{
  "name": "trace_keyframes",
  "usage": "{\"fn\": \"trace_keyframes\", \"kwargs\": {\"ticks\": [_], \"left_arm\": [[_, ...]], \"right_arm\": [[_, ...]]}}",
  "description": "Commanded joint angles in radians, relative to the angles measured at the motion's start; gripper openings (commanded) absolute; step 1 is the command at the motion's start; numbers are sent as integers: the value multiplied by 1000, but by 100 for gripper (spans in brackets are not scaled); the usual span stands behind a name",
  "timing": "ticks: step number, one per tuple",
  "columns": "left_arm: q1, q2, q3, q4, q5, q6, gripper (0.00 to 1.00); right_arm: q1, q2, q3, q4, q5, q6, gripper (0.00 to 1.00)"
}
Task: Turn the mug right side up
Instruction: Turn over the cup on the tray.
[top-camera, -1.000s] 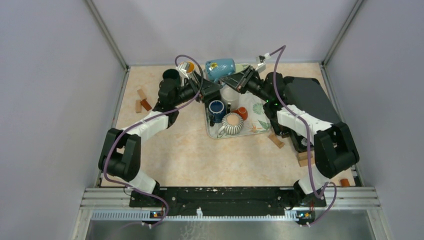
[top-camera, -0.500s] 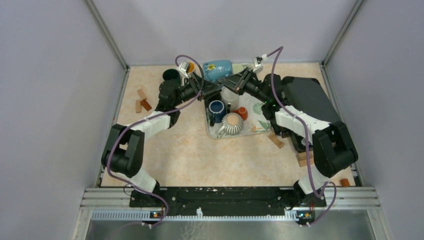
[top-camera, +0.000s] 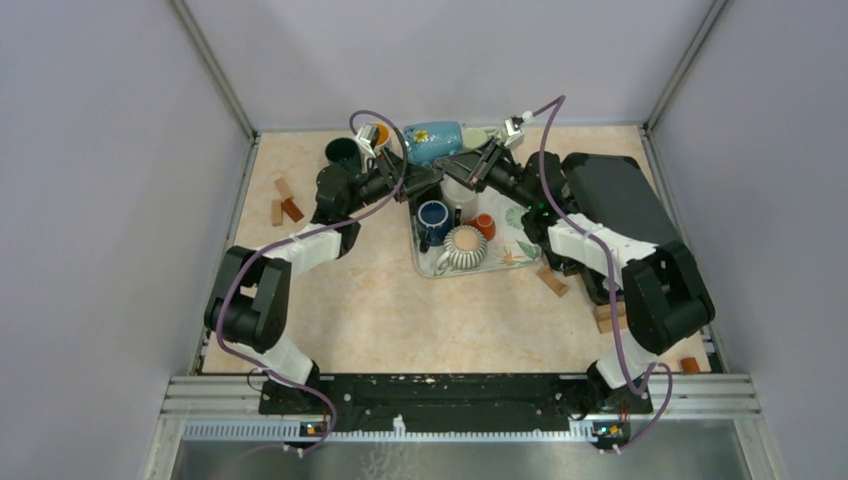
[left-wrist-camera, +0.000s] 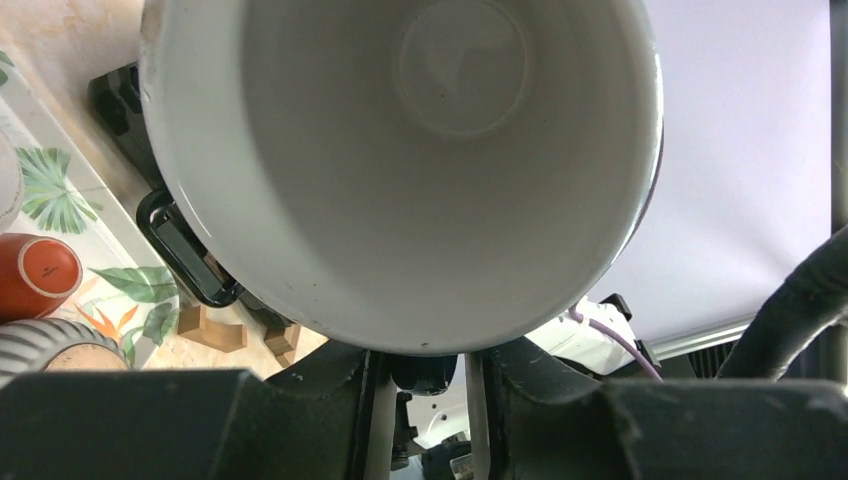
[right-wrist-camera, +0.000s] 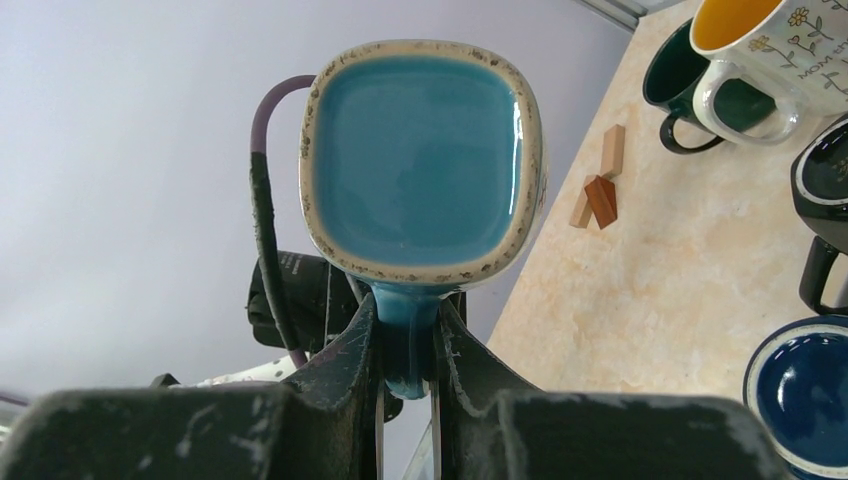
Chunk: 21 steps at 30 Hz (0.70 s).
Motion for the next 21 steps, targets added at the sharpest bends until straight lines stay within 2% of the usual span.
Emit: {"fn": "trace_keyframes", "kwargs": {"ticks": [1,6,8,12,14,21], "left_arm": [[2,-1,-10,103,9,-6,22],[5,-12,-8,79,9,30,1],[6,-32,-6,31,0,73,0],[8,-79,7,-84,-26,177,0],[8,-104,23,-151,-41,228,0],[10,-145,58,-285,-84,349,0]], "right_arm": [[21,-6,8,97,9,-26,0],[22,-10,10,60,13,-55,0],[22,-15,13,32,19,-74,0],[22,-29,9,2,32,-103,27],[22,-33,9,-17,39,-116,37],[22,-44,7,-62,56,-148,57]]}}
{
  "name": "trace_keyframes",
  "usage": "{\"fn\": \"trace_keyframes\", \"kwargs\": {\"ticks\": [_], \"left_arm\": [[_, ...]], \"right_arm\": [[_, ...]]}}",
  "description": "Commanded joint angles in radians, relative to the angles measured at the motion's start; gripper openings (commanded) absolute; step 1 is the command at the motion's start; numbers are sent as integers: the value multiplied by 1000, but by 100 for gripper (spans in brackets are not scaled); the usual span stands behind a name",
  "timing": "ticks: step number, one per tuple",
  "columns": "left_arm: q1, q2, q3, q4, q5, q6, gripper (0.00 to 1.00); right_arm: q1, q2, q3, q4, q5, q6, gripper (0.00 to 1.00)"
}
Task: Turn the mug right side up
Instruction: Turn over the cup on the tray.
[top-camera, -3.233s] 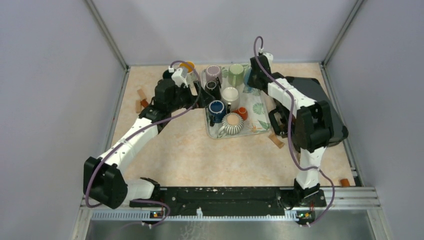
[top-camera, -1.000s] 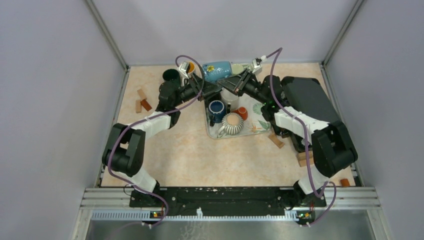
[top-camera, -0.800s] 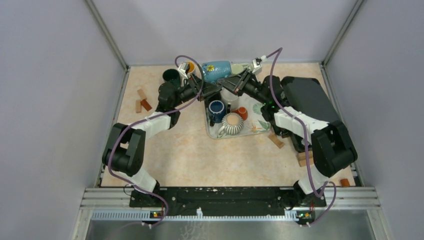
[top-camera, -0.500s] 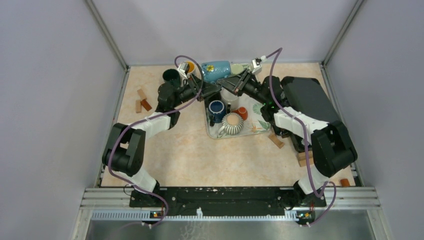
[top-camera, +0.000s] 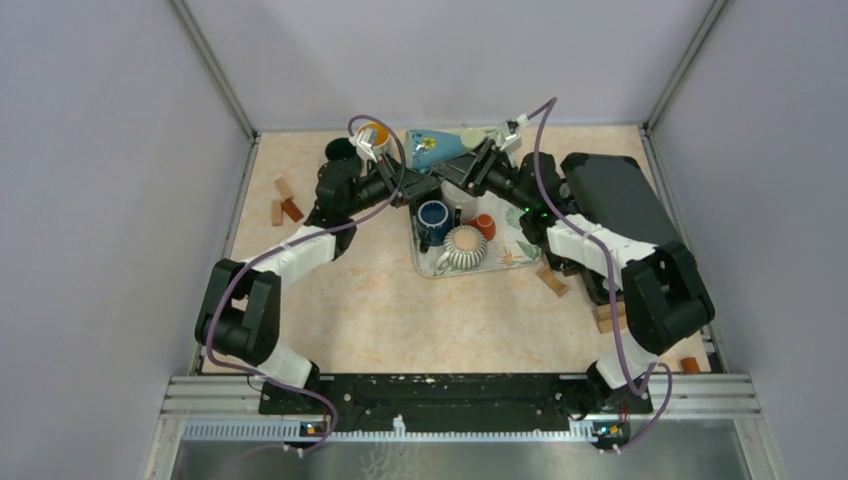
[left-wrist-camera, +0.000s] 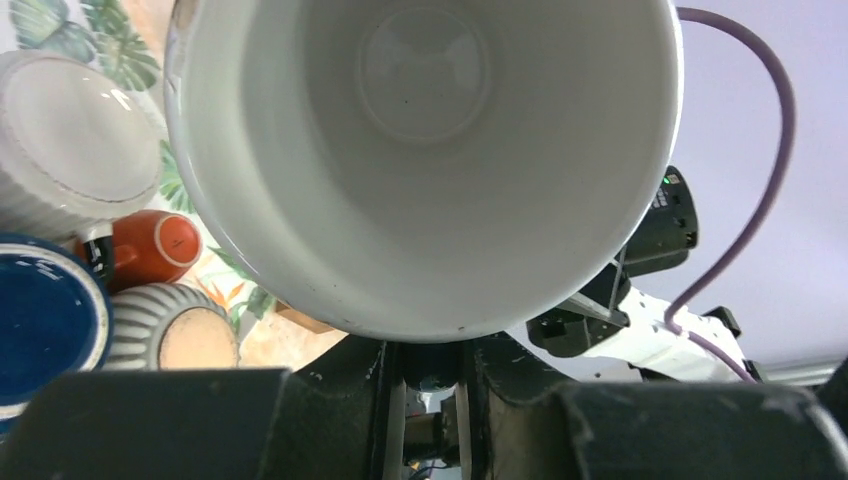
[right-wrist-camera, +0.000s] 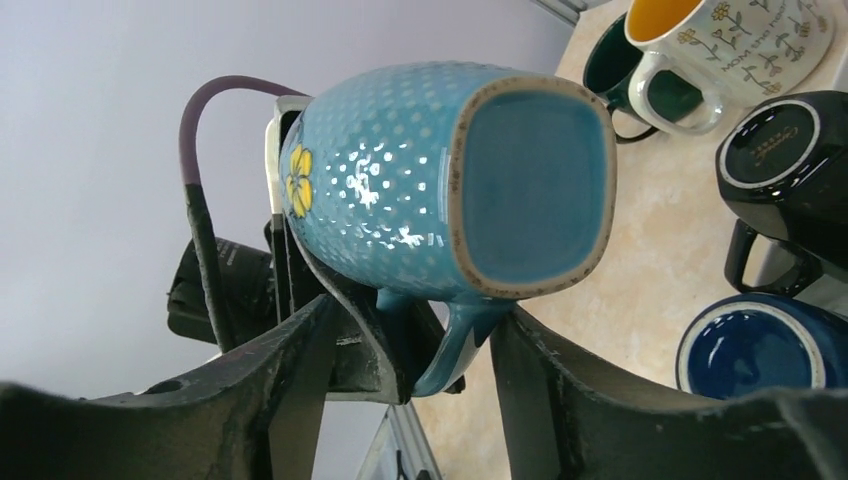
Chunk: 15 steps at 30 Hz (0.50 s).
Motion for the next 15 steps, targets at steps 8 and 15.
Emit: {"fn": "trace_keyframes", "kwargs": {"ticks": [8,15], "left_arm": [[24,-119,111,-238,-111,273,0],[84,-197,168,-503,-204,455,0]], "right_arm": [[11,-103,3,-138,83,-146,82],[11,-192,34,-436,182,-293,99]]}}
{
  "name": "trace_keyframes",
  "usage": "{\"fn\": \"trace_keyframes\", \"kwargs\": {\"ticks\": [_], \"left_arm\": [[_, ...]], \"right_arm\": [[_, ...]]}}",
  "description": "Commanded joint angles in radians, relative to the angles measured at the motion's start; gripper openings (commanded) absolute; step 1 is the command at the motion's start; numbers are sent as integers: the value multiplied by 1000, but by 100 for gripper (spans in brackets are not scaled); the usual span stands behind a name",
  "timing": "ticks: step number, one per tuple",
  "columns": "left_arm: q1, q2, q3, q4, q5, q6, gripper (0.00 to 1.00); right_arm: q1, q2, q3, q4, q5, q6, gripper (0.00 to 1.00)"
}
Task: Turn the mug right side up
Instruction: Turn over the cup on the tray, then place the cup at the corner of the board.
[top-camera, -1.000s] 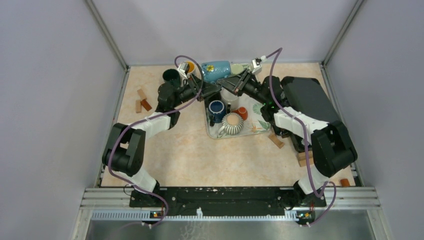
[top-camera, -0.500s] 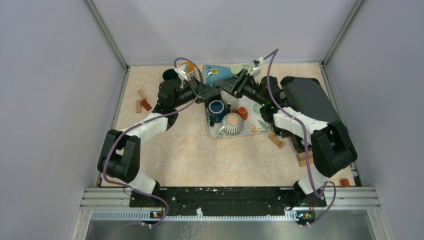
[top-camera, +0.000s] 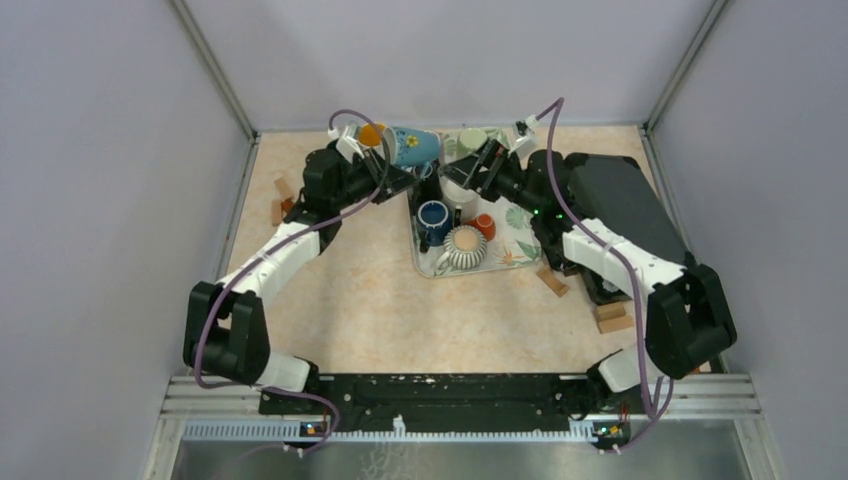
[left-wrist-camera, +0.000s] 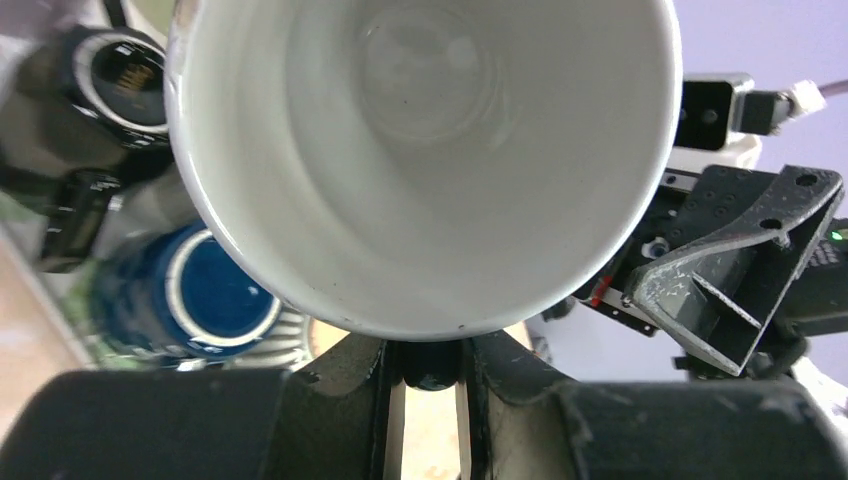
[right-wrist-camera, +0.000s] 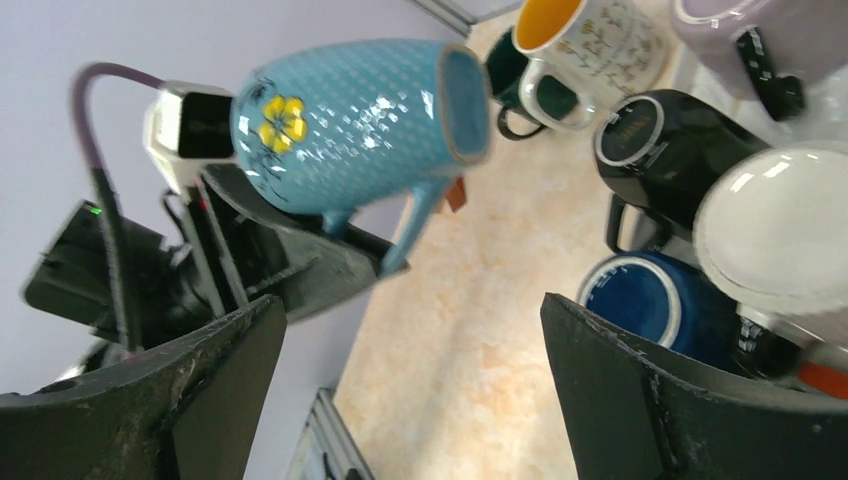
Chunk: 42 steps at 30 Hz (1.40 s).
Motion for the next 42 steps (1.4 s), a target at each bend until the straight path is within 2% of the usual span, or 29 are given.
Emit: {"fn": "trace_keyframes", "kwargs": {"ticks": [1,9,15,30,42], "left_arm": [[51,-107,111,-143,-87,198,0],[185,-158,175,-409,-255,390,0],[237,-127,233,-507,-390,469,0],[325,104,369,-608,-628,597,0],[365,340,533,-649,-640,627,0]], "right_arm": [[11,-84,43,-222,88,-145,99],[11,-137,68,-399,142,-248,99],[11,-147,75,-439,119,-269,99],[11,-194,78,-502,106,-316,99],[10,-209,77,-524,94,-329,99]]}}
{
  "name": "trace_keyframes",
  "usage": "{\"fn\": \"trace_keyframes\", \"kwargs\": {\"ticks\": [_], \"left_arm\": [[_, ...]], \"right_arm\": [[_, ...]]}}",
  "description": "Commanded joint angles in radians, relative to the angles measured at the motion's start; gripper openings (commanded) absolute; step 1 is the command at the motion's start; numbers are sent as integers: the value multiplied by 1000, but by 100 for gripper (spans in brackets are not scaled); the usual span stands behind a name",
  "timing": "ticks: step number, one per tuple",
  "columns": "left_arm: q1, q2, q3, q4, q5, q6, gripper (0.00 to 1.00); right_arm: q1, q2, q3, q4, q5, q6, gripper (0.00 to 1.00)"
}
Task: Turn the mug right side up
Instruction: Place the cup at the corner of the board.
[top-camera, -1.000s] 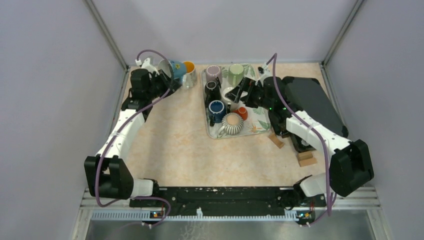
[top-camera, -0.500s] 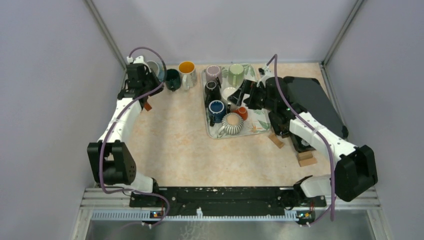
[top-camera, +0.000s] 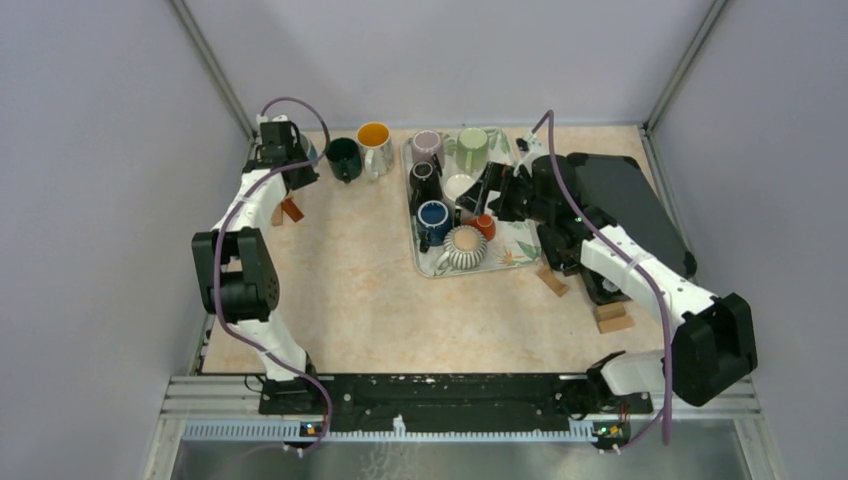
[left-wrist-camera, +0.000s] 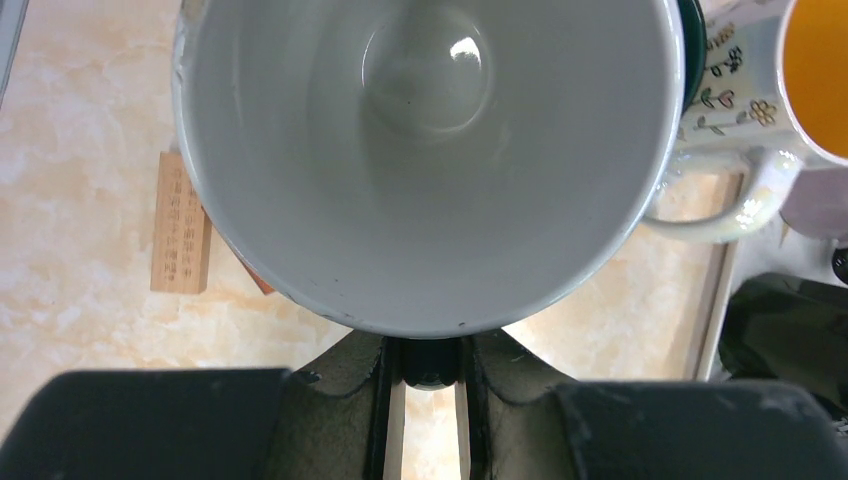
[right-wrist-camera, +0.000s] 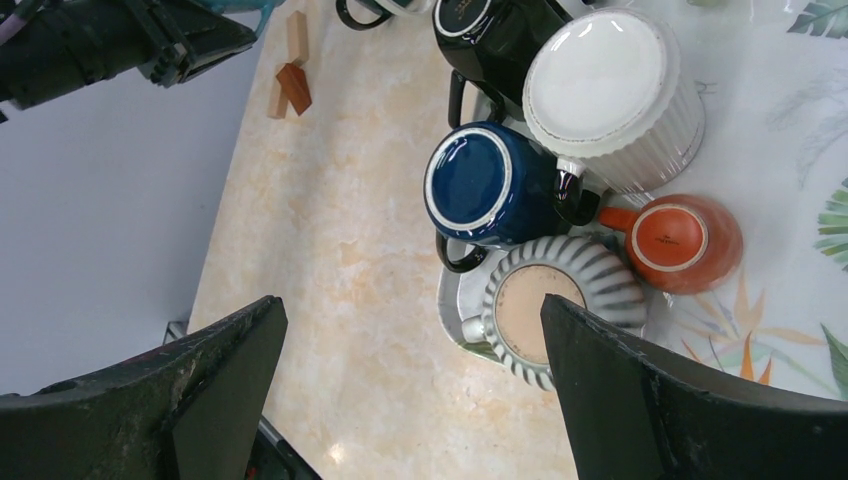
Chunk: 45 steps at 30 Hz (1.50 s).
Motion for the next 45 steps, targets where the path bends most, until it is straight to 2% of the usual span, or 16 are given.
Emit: {"fn": "trace_keyframes", "kwargs": {"ticks": [1,14,25,29,39,45], "left_arm": [[8,45,104,59,-12,27,0],[10,218,210,2,2,23,0],[9,271,244,-21,20,18,1],[10,286,262,-38,20,22,11],[9,294,272,-48,23,28,23],[10,290,278,-54,21,32,37]], "right_arm": [[10,-52,54,6,-11,-23,99],[11,-79,42,-22,-17,-31,99],[11,-65,52,-24,-29,-31,99],[11,-61,45,-17,-32,-29,99],[11,-65,22,-2,-39,-19,99],[11,-66,17,-9,-40,-20,99]]}}
